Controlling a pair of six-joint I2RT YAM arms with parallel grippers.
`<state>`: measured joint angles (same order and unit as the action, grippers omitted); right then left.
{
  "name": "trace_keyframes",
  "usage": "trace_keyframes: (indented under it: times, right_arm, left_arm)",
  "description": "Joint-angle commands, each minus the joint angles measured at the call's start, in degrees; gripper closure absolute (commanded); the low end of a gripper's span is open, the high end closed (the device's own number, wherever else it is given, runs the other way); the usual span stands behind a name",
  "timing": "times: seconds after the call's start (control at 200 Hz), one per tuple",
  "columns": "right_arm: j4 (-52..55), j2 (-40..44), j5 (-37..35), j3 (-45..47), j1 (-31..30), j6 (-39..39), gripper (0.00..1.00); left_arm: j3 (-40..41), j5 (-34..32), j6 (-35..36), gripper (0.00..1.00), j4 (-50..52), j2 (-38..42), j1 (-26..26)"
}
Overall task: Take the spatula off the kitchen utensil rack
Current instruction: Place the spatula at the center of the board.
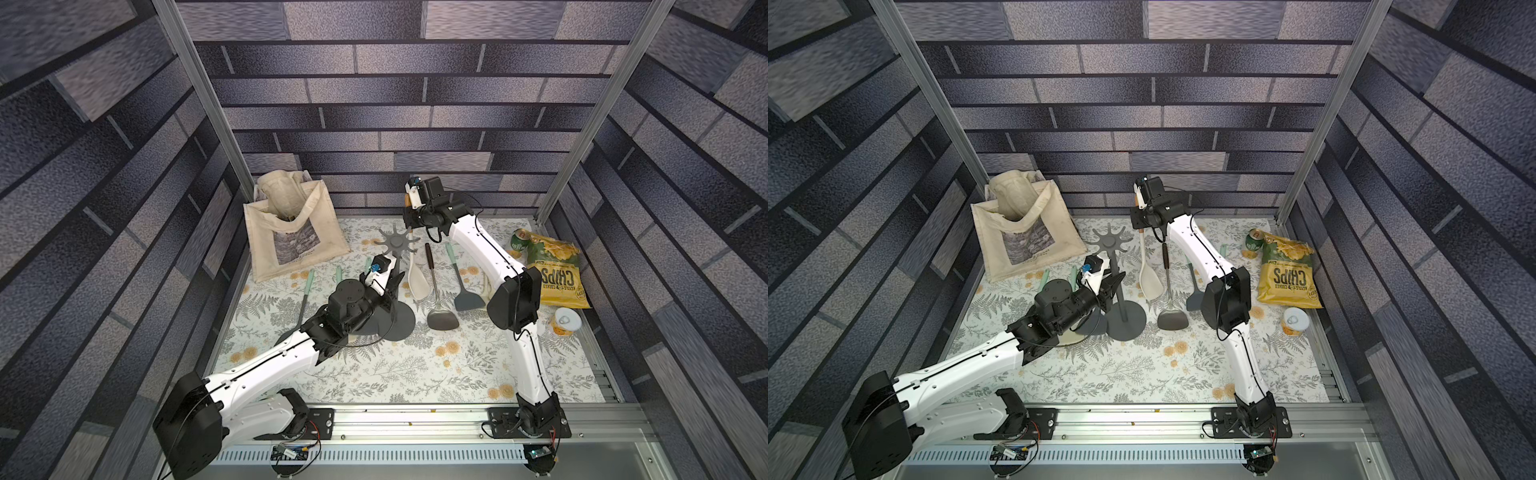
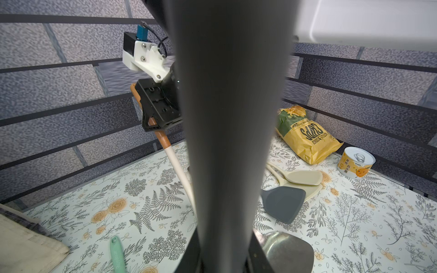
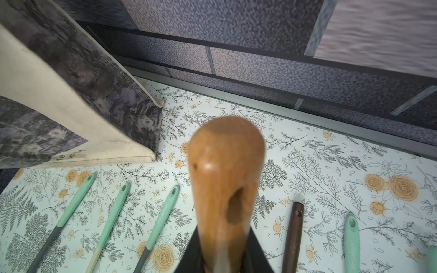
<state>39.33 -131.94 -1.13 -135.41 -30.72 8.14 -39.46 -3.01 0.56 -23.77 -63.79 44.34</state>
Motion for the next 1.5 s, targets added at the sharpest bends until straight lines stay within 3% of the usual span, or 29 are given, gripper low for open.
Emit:
trace_keyframes:
  times: [0.0, 0.14, 0.596, 0.761, 0.811, 0.871, 0.987, 1.022, 1.498]
  right_arm:
    - [0.14, -2.14, -1.11, -2.7, 0.44, 1.25, 1.0]
    - [-0.92, -5.35, -2.25, -3.47, 0.66, 1.7, 1.0]
    - [-3.89, -14.25, -2.94, -5.65, 1.47, 4.66, 1.0]
    - [-4.4, -16.07, -2.23, -6.35, 1.96, 6.29, 1.0]
    - [-4.61, -16.6, -2.05, -6.35, 2.06, 6.81, 1.0]
    - [-5.07, -17.2, -1.65, -6.35, 2.28, 7.52, 1.0]
    - [-6.17, -18.54, -1.02, -6.57, 2.49, 9.07, 1.0]
    - [-6.53, -19.09, -0.49, -6.69, 2.56, 9.65, 1.0]
    - [-8.18, -22.75, 1.48, -6.96, 2.59, 12.83, 1.0]
  left_arm:
    - [1.59, -1.54, 0.66, 0.8, 4.74, -0.71, 0.47]
    - [1.64, -1.67, 1.05, 0.78, 4.79, -0.79, 0.48]
    - [2.17, -2.24, 2.93, 0.56, 4.92, 0.91, 0.61]
    - [3.31, -2.55, 3.47, 0.41, 3.99, 2.15, 0.73]
    - [3.74, -2.91, 3.55, 0.33, 3.83, 2.67, 0.86]
    - [4.57, -3.47, 3.74, 0.14, 3.35, 3.45, 1.02]
    - [5.85, -3.83, 4.05, 0.11, 3.38, 5.19, 1.43]
    - [6.29, -3.93, 4.22, 0.0, 3.38, 5.78, 1.53]
    - [10.82, -9.24, 4.92, 0.0, 5.95, 12.57, 3.92]
